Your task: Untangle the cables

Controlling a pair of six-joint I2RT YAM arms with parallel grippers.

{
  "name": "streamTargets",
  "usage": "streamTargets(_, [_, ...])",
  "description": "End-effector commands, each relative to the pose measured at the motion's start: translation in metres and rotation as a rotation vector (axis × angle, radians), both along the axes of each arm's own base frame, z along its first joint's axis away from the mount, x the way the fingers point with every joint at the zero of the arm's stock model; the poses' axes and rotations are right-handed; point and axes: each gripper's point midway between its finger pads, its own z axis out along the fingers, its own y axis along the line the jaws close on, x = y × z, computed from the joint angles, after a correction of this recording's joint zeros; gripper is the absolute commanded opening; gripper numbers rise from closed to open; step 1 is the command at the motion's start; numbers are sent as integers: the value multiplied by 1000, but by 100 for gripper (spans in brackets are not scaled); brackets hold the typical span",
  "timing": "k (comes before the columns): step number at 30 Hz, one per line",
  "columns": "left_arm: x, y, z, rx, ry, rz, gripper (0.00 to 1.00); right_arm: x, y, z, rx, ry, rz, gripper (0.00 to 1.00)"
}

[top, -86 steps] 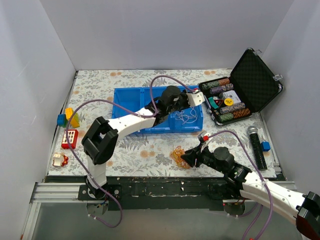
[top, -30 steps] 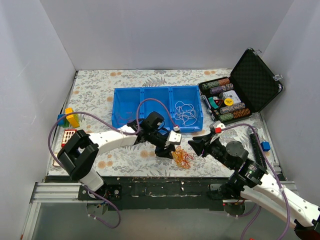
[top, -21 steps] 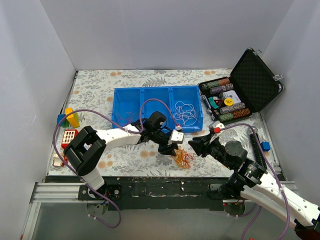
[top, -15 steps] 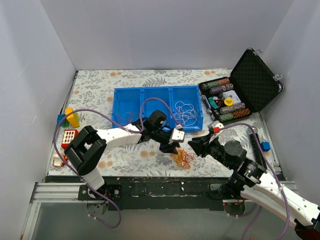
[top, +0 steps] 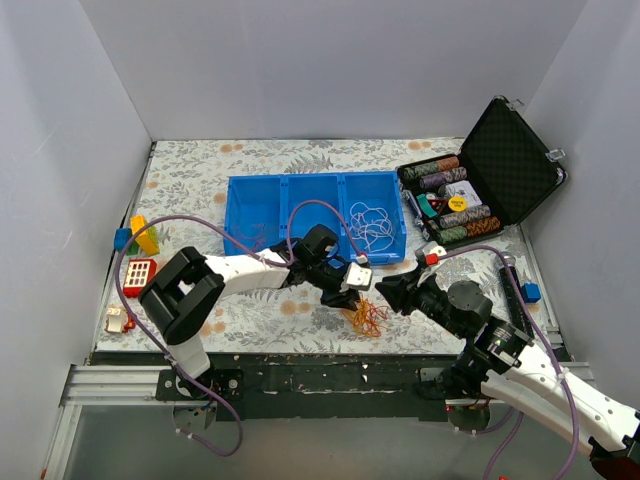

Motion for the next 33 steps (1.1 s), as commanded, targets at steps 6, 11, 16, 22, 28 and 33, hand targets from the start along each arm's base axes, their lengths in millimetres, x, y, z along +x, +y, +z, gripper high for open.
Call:
streamTargets(6, [16,-17,28,-59,-73,10,0,3,4,20,44,-35,3,36])
streamTargets(11, [12,-4,66,-96,-109,47,0,4,8,11,36,-37,13,45])
streamTargets(16, [0,13,101,-132,-112,106,0,2,17,4,50,-55,55,71])
streamTargets(22, [-8,19,129,-174,-100,138,0,5,35,17,55,-129,129,78])
streamTargets(28, [-6,17,150,-203,-103,159,0,15,54,31,47,-186,168,77])
streamTargets(33, [-3,13,188,-263,-116,187,0,21,67,19,47,-170,189,72])
